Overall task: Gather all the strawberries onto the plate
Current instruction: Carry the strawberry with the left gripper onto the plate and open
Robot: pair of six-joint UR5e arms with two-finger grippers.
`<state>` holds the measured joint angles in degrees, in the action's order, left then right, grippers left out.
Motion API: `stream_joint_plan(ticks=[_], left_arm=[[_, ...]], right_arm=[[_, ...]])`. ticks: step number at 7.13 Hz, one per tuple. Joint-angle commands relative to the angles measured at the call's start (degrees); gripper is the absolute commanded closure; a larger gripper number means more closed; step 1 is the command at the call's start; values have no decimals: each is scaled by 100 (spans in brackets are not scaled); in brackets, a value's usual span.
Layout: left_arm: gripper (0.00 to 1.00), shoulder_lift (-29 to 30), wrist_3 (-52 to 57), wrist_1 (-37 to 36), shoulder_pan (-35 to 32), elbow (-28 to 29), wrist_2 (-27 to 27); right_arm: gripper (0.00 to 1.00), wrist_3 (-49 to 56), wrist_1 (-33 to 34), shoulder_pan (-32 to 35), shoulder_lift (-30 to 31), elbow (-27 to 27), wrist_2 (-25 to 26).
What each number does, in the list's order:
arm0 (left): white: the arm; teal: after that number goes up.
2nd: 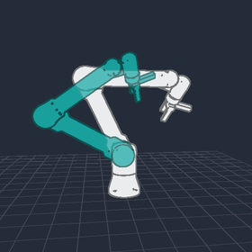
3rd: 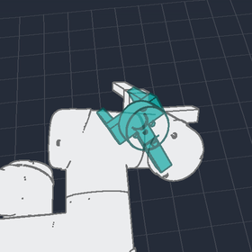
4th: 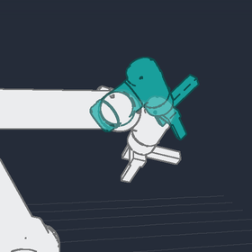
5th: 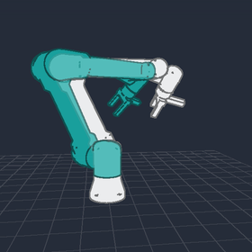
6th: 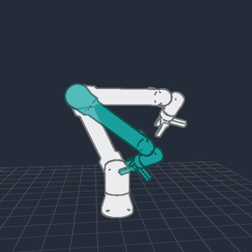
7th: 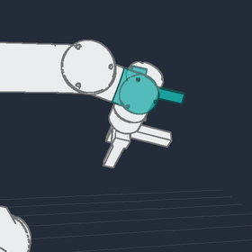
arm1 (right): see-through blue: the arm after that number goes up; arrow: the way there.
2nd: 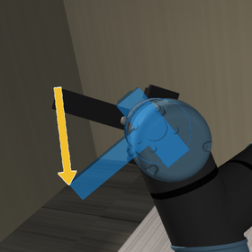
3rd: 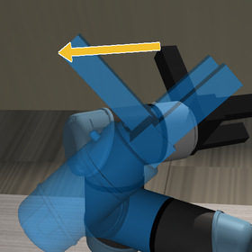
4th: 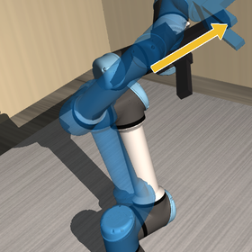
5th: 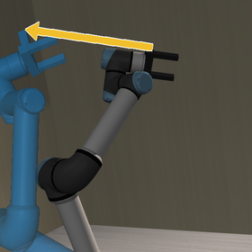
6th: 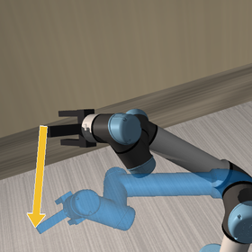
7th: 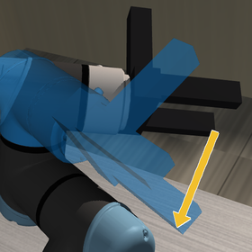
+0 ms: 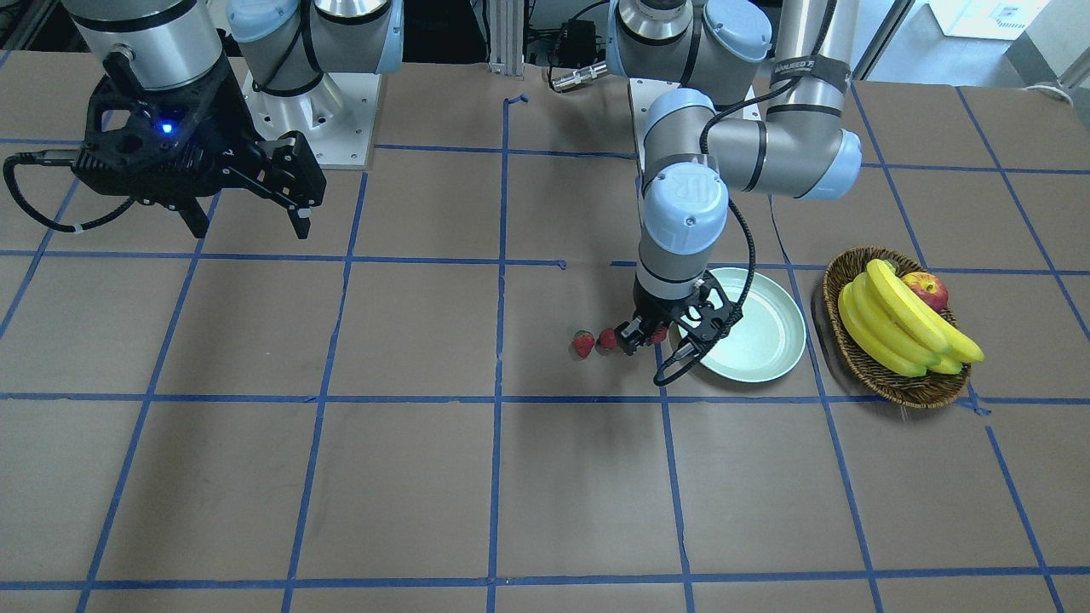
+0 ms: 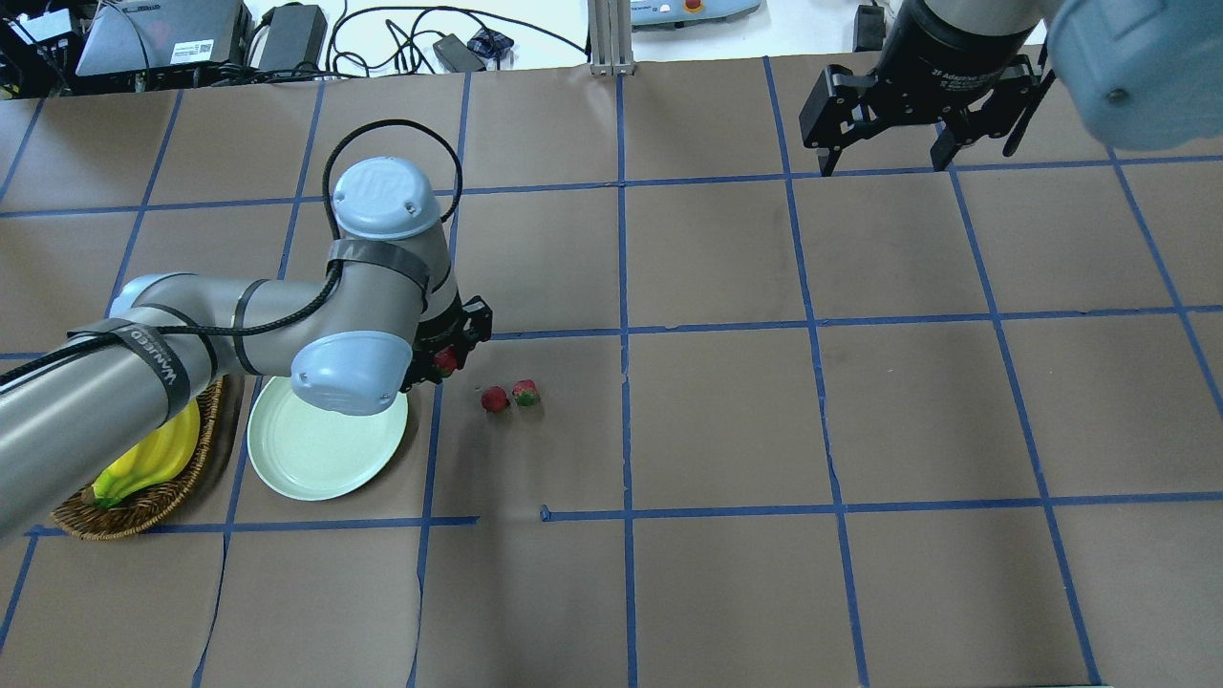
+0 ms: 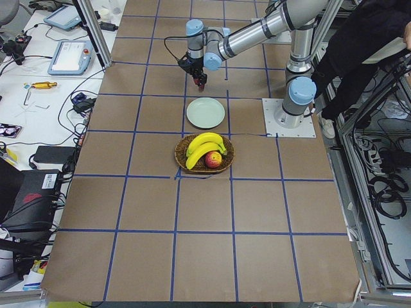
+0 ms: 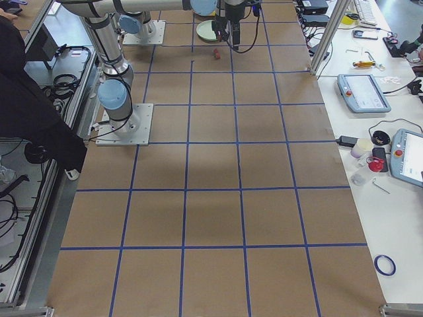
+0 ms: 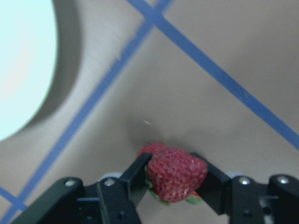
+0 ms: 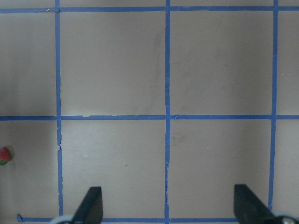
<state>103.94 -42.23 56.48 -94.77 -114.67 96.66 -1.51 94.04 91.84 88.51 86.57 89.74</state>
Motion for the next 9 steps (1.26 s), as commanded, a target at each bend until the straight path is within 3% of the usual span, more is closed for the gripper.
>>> stream_joint_plan(ticks=[1, 3, 4, 5, 7, 9], left_arm=[[65, -146, 1125, 126, 711, -423, 211], [64, -181, 2040, 92, 1493, -766, 213], [19, -182, 2131, 100, 1514, -768, 178], [0, -182, 2079, 91, 1453, -768, 143], [0, -243, 2018, 74, 1374, -619, -250], [0, -313, 1451, 431, 657, -15, -359]], right_arm=[[0, 2, 0, 0, 0, 0, 0], [0, -7, 9, 0, 0, 0, 0], [0, -7, 9, 0, 0, 0, 0], [0, -7, 9, 0, 0, 0, 0], [0, -7, 9, 0, 0, 0, 0], [0, -7, 9, 0, -9, 0, 0]])
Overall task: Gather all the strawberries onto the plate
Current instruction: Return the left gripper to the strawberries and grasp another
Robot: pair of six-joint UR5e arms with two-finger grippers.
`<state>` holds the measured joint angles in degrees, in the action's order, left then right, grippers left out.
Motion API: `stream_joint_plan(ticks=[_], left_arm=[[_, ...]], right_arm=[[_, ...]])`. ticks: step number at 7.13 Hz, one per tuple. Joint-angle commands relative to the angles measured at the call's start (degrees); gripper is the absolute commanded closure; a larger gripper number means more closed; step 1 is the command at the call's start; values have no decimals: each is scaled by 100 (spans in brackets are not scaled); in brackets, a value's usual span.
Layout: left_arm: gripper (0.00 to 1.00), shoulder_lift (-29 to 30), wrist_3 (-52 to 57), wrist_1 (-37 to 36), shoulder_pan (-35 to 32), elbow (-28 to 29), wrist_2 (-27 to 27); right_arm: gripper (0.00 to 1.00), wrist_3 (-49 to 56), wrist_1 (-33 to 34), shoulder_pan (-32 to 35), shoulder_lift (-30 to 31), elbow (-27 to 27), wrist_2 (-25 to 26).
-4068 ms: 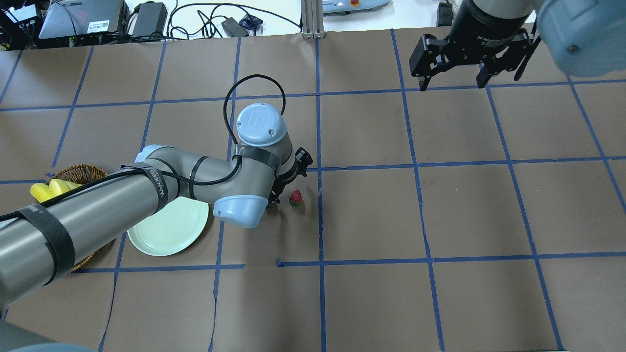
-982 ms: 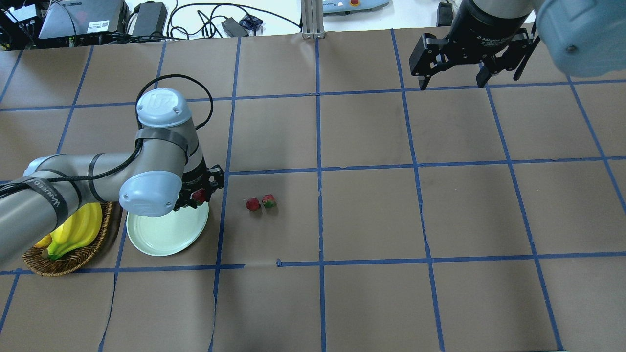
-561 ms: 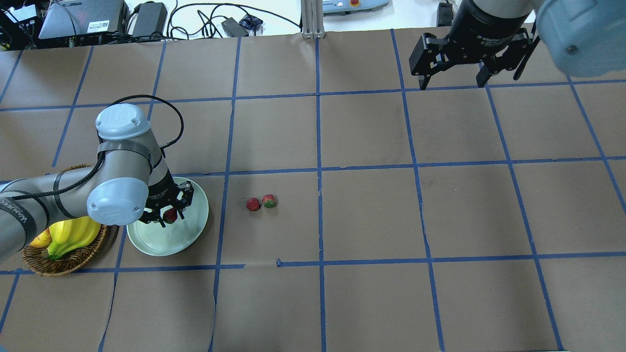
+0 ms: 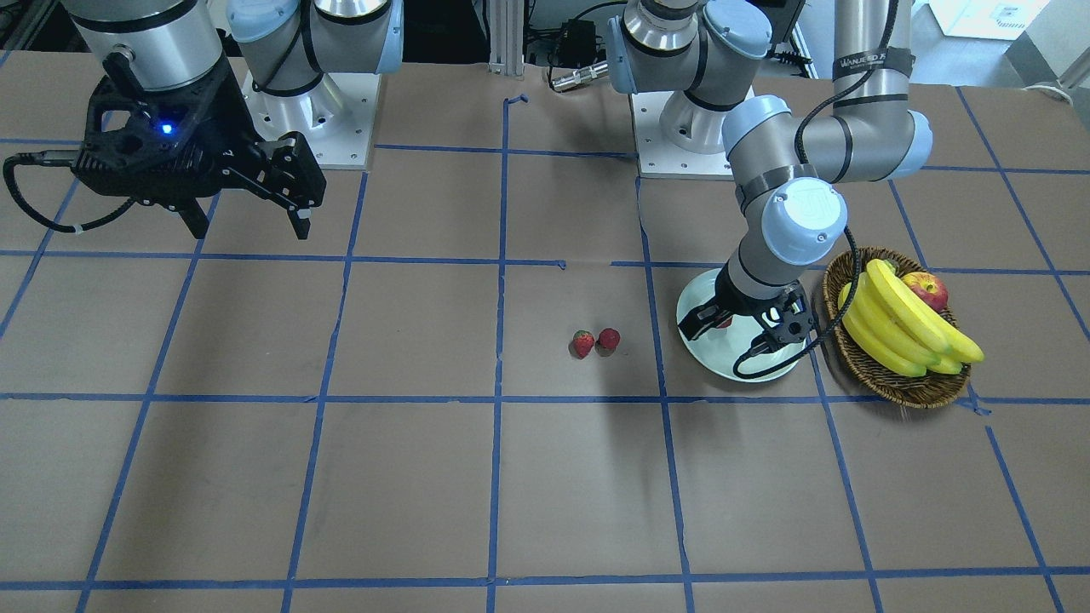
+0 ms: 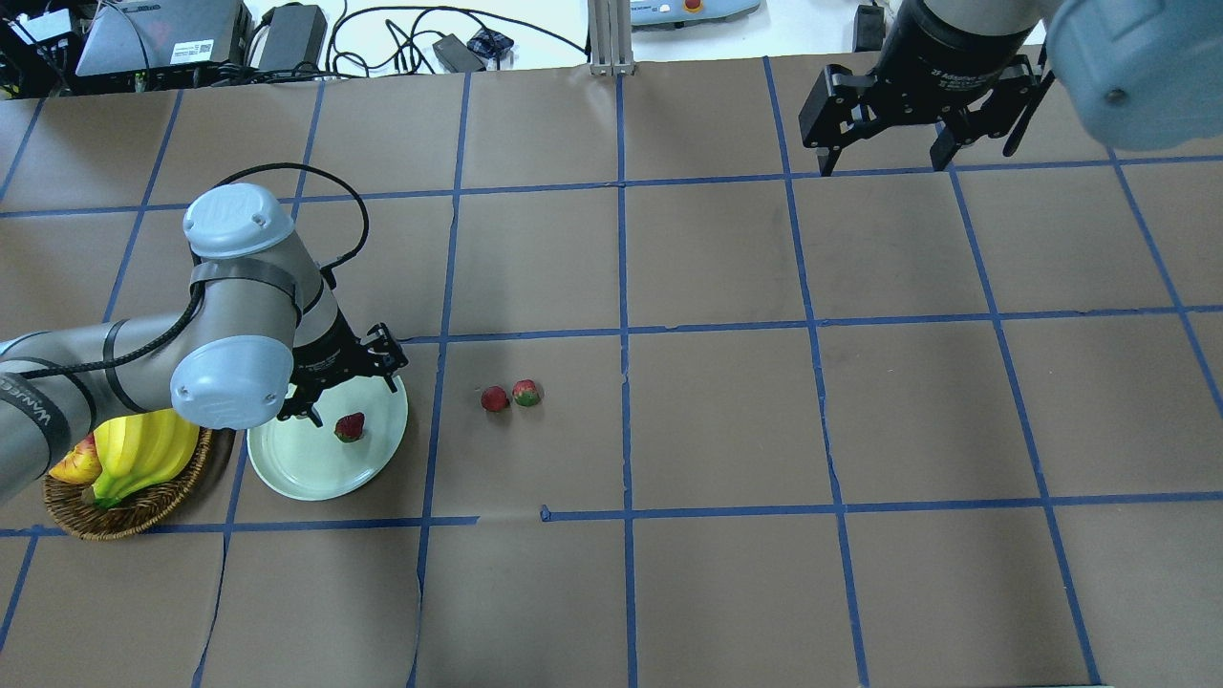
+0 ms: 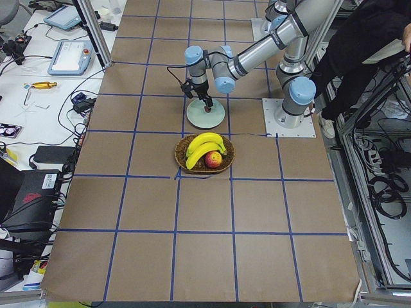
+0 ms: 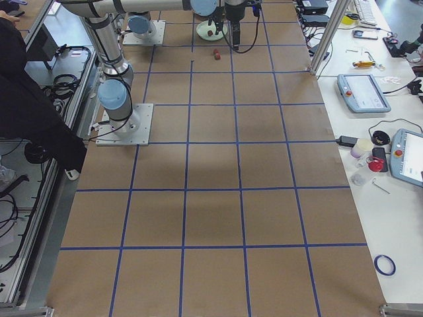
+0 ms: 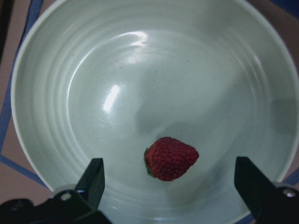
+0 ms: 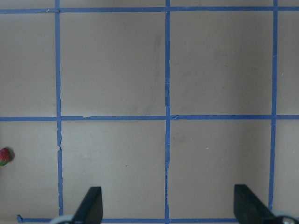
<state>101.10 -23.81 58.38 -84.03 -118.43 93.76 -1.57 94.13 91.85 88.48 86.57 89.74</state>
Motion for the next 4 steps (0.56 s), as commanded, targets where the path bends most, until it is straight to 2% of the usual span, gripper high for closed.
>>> stream_joint_plan(ticks=[1, 3, 4], left_arm=[[0, 67, -1179, 436, -839, 677, -86], [0, 181, -3024, 306, -1474, 769, -112], [0, 251, -3573, 193, -1711, 760, -121]], right_arm=[[0, -1, 0, 0, 2, 0, 0], [0, -10, -9, 0, -6, 0, -53], [0, -27, -18, 0, -6, 0, -44]])
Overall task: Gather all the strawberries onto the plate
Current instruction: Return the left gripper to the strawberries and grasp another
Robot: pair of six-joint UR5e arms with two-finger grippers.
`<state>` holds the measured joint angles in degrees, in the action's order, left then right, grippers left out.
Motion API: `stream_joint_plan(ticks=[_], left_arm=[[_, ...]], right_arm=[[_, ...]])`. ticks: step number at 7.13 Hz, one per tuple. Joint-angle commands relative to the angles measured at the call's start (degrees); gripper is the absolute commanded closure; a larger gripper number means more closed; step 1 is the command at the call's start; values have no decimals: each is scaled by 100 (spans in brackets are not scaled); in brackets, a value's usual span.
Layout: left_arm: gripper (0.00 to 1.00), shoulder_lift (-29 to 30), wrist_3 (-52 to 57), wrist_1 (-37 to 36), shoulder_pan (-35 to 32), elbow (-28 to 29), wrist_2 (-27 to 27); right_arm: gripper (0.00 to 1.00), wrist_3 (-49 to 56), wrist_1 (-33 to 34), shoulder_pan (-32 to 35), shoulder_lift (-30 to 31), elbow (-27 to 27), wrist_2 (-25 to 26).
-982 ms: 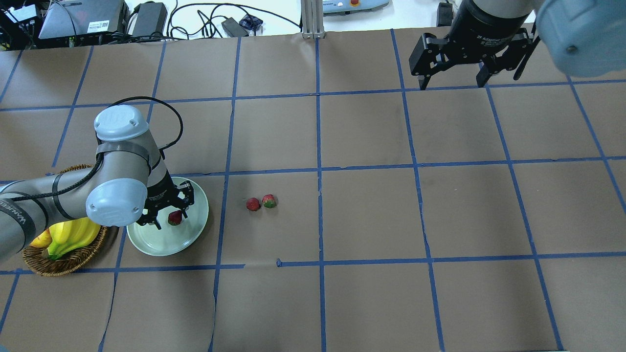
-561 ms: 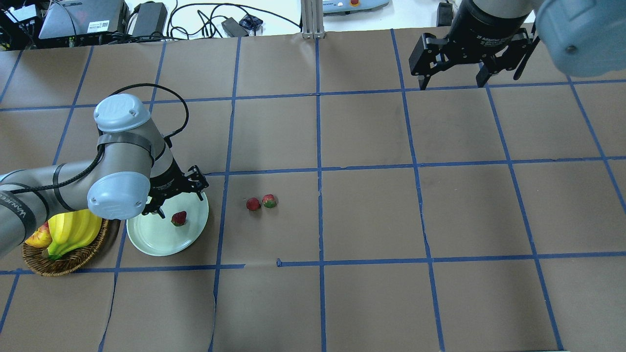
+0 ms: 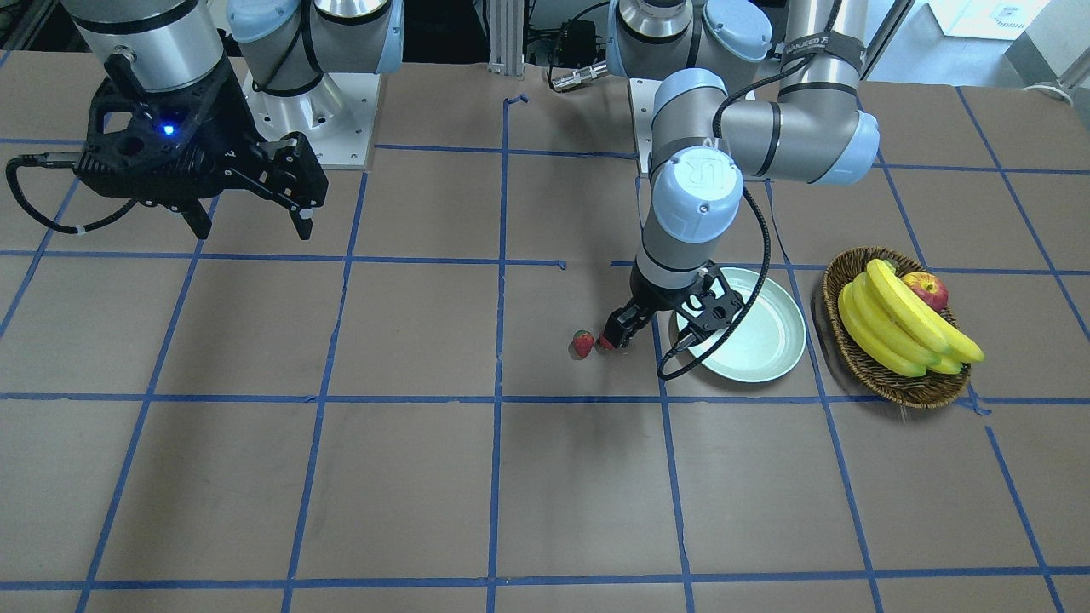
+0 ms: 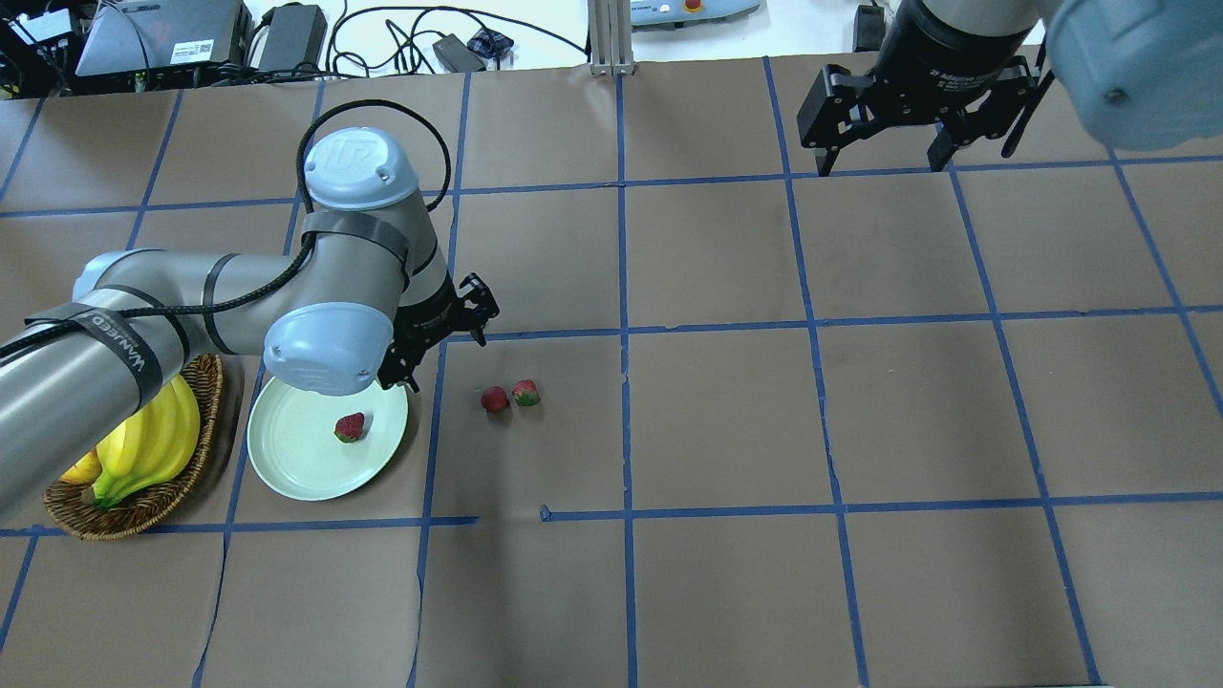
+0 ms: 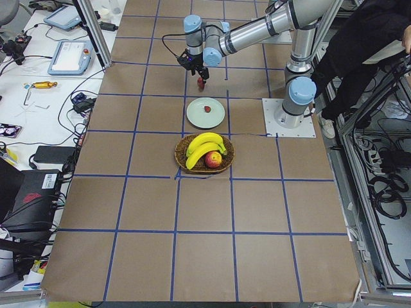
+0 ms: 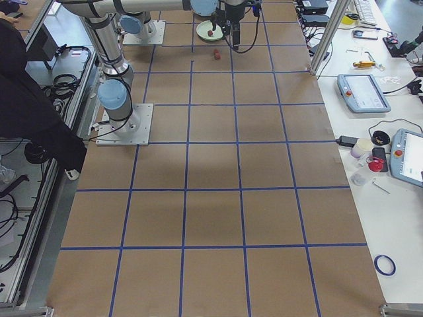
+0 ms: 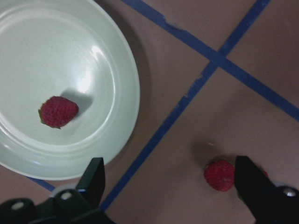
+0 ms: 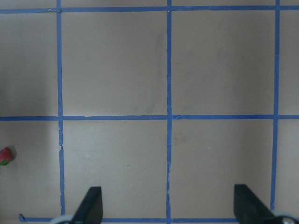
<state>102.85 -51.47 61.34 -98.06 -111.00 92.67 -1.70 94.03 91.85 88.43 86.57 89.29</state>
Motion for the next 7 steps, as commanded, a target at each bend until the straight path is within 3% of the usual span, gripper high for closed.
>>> stream_joint_plan(ticks=[1, 3, 7], left_arm=[[0, 251, -1316, -366, -589, 17, -4], [0, 524, -1637, -972, -706, -9, 5], [3, 771, -2508, -1370, -706, -280, 67]], right_arm=[[0, -32, -8, 0, -1, 0, 9], [0, -32, -8, 0, -1, 0, 27], [0, -32, -8, 0, -1, 0, 36]])
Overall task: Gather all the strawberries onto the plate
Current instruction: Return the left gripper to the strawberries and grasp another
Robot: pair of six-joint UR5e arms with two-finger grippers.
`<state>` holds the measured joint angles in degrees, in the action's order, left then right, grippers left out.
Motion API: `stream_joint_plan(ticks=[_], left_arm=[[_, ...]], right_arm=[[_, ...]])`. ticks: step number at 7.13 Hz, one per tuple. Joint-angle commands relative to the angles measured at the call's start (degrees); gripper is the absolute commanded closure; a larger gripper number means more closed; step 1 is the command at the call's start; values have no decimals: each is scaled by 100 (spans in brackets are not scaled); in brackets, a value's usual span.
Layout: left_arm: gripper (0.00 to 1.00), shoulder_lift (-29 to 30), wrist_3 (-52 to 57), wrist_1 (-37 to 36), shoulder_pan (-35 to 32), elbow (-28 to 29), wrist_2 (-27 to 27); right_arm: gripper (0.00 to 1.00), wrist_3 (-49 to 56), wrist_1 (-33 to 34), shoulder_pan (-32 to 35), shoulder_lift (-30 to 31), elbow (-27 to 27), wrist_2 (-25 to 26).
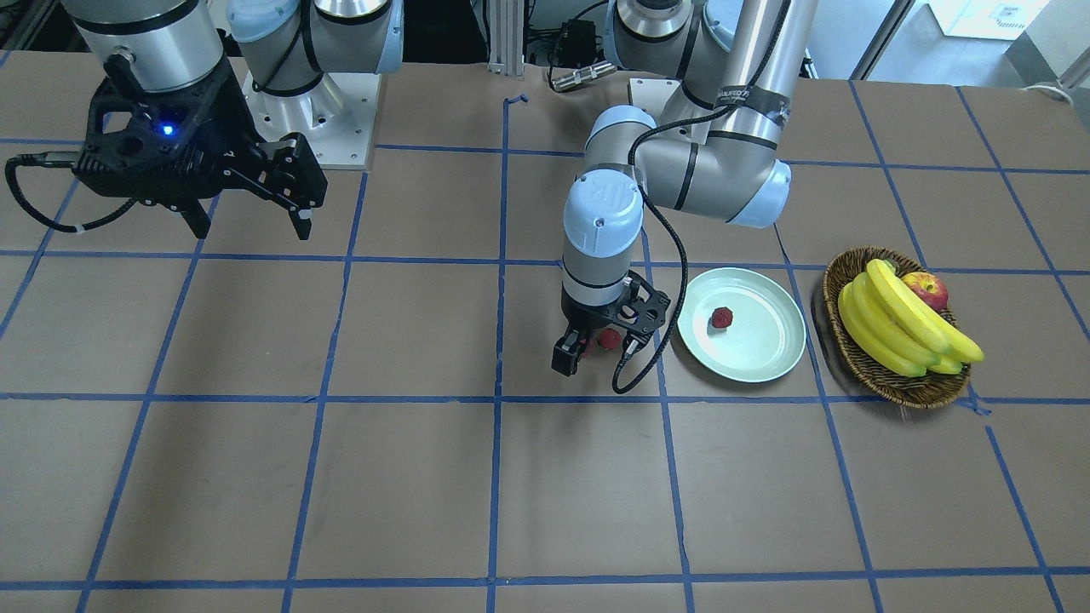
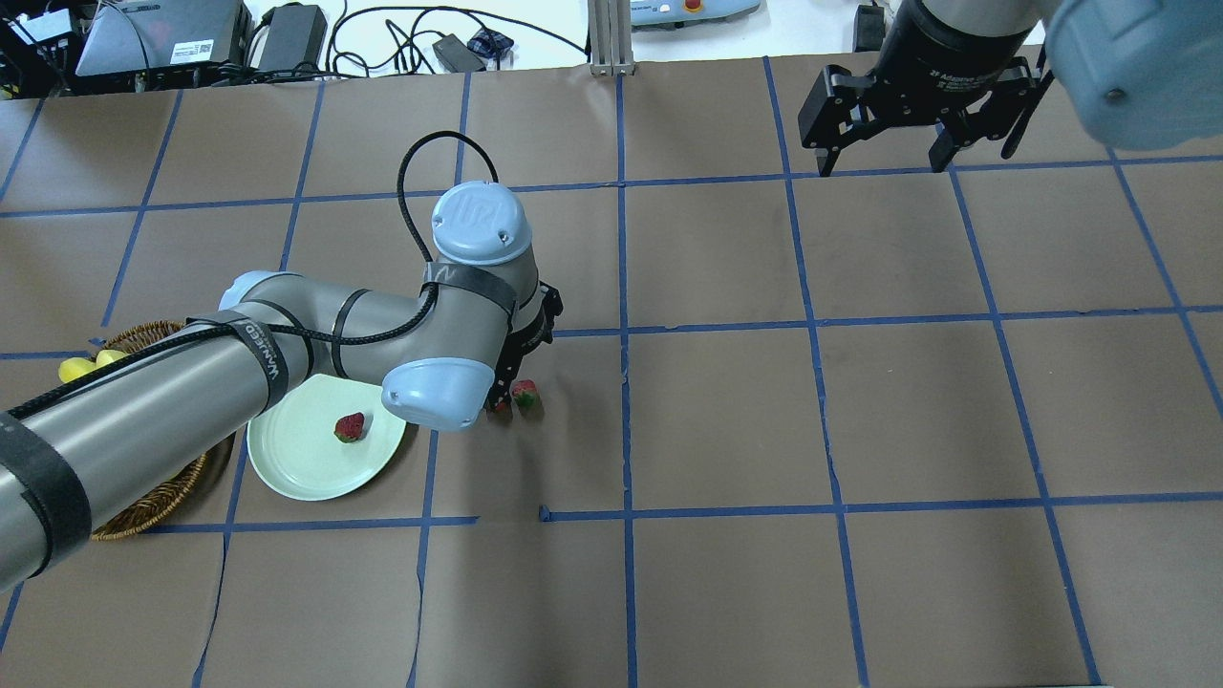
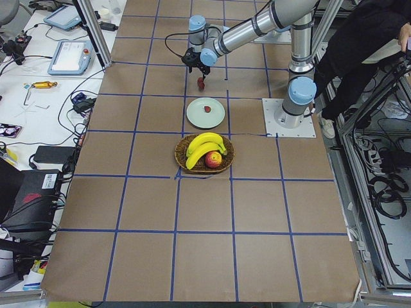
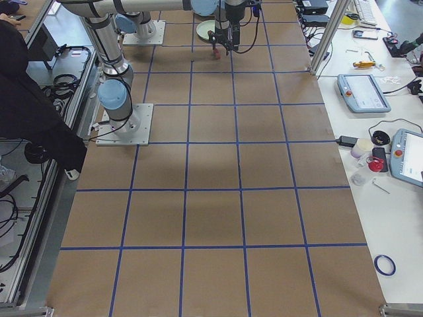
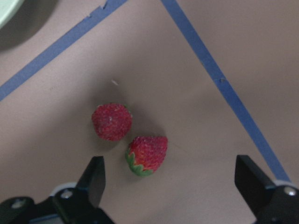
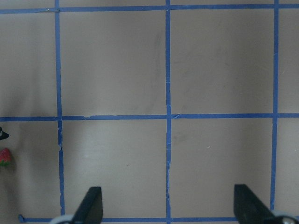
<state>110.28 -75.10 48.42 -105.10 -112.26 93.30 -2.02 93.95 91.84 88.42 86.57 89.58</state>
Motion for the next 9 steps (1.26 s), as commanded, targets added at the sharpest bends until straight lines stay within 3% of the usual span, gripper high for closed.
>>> stream_joint_plan(ticks=[1, 2, 7, 9], left_arm=[[3, 29, -136, -374, -2, -269, -22], [5, 29, -128, -386, -2, -279, -31], [32, 38, -92, -386, -2, -349, -5], [56, 38, -84, -377, -2, -358, -22]], right_arm=[[0, 0, 0, 0, 0, 0, 6], [0, 0, 0, 0, 0, 0, 6], [0, 0, 9, 0, 0, -9, 15], [0, 0, 18, 0, 0, -9, 15]])
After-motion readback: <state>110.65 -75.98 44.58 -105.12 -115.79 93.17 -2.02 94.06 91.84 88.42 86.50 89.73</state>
